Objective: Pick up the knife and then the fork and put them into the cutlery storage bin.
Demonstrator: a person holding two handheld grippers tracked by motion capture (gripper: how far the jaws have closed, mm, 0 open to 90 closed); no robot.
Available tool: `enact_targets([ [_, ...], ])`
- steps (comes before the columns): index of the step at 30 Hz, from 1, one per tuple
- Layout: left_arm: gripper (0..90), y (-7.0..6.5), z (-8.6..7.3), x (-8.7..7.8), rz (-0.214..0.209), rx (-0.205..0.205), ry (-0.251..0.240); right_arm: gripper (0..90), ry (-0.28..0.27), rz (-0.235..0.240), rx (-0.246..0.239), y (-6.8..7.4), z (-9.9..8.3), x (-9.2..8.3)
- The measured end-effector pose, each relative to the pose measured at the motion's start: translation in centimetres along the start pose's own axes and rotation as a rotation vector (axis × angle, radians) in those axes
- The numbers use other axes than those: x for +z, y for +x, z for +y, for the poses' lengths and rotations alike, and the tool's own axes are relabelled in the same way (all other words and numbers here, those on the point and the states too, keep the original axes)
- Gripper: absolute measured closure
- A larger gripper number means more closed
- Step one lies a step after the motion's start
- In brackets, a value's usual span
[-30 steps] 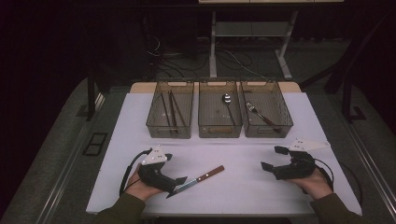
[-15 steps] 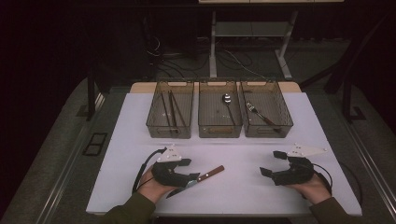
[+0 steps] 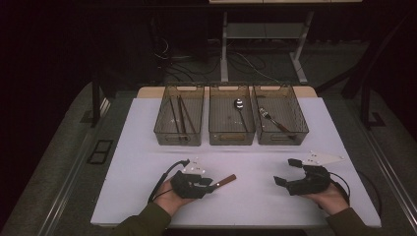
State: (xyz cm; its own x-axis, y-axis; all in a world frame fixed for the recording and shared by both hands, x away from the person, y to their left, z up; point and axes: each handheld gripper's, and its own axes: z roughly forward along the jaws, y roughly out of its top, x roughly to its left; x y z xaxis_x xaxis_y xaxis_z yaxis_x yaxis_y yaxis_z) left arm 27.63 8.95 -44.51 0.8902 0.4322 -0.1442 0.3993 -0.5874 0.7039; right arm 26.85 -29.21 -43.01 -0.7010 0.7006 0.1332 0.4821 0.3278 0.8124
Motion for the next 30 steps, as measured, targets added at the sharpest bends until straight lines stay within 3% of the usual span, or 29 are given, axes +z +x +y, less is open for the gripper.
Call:
enact_targets([
  [5, 72.8, -0.1, -0.1, 0.3, 0.014, 0.026, 0.012, 11.6, 0.003, -0.006, -0.011, 0.0, 0.0, 0.0],
  [7, 74.4, -0.3, -0.2, 0.3, 0.030, 0.077, 0.027, 11.6, 0.004, -0.006, -0.010, 0.0, 0.0, 0.0],
  [10, 75.7, -0.6, -0.1, 0.4, 0.048, 0.109, 0.039, 11.6, 0.004, -0.009, -0.012, 0.0, 0.0, 0.0],
  [13, 76.7, -0.7, 0.1, 0.5, 0.046, 0.093, 0.035, 11.6, 0.003, -0.011, -0.013, 0.0, 0.0, 0.0],
  [16, 77.0, -0.6, 0.3, 0.4, 0.047, 0.114, 0.063, 11.6, 0.006, -0.013, -0.018, 0.0, 0.0, 0.0],
  [17, 77.1, -0.6, 0.4, 0.5, 0.046, 0.098, 0.053, 11.6, 0.008, -0.011, -0.021, 0.1, 0.0, 0.1],
  [19, 77.1, -0.5, 0.5, 0.4, 0.035, 0.108, 0.066, 11.6, 0.015, -0.005, -0.031, 0.1, 0.0, 0.1],
  [22, 77.2, -0.4, 0.6, 0.4, 0.014, 0.085, 0.060, 11.6, 0.028, 0.012, -0.039, 0.2, 0.1, 0.2],
  [25, 77.2, -0.4, 0.9, 0.1, -0.011, 0.105, 0.080, 11.6, 0.039, 0.027, -0.048, 0.3, 0.2, 0.3],
  [27, 77.1, -0.6, 1.1, 0.1, -0.035, 0.093, 0.065, 11.6, 0.047, 0.040, -0.058, 0.4, 0.4, 0.3],
  [29, 77.1, -0.6, 1.4, -0.1, -0.059, 0.128, 0.088, 11.6, 0.054, 0.062, -0.075, 0.5, 0.6, 0.4],
  [30, 77.1, -0.8, 1.4, 0.0, -0.070, 0.111, 0.065, 11.6, 0.056, 0.071, -0.087, 0.6, 0.7, 0.5],
])
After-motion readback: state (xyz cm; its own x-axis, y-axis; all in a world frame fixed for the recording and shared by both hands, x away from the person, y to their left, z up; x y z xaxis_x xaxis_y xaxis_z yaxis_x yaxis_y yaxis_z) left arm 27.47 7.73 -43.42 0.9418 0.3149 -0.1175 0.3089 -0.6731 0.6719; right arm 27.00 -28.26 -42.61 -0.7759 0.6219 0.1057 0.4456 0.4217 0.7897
